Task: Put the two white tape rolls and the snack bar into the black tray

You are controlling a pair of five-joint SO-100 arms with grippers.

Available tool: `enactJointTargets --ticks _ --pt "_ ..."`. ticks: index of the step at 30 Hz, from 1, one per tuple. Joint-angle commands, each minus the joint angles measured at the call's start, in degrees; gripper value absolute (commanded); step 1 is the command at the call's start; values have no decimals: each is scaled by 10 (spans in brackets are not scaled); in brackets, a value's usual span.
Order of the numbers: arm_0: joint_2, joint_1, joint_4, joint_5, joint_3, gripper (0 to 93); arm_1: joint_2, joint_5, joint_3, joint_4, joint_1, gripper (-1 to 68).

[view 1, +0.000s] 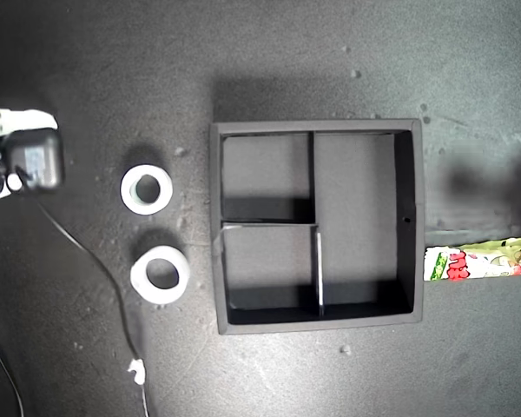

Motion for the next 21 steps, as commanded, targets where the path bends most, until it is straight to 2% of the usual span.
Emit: enactJointTargets --ticks 1,4,6,9,13,15,16,19,21 --pt "30 -15 20 -7 33 4 -2 89 7 -15 18 -3" --pt "28 36 19 -54 33 4 -2 156 7 -25 22 -3" --pt "27 50 20 -89 33 4 -2 230 7 -33 15 -3" --pt "27 65 13 -90 33 4 -2 315 7 -65 -2 -4" --pt "26 73 -29 -106 33 4 -2 308 7 -117 4 -4" --pt "26 84 -37 -138 33 15 -2 133 7 -152 42 -4" --pt "26 87 -47 -133 33 15 -2 23 7 -171 52 -4" --pt "26 102 -47 -164 33 1 -2 -259 7 -264 55 -4" --pt "25 155 -47 -231 33 0 -2 -405 7 -309 47 -4"
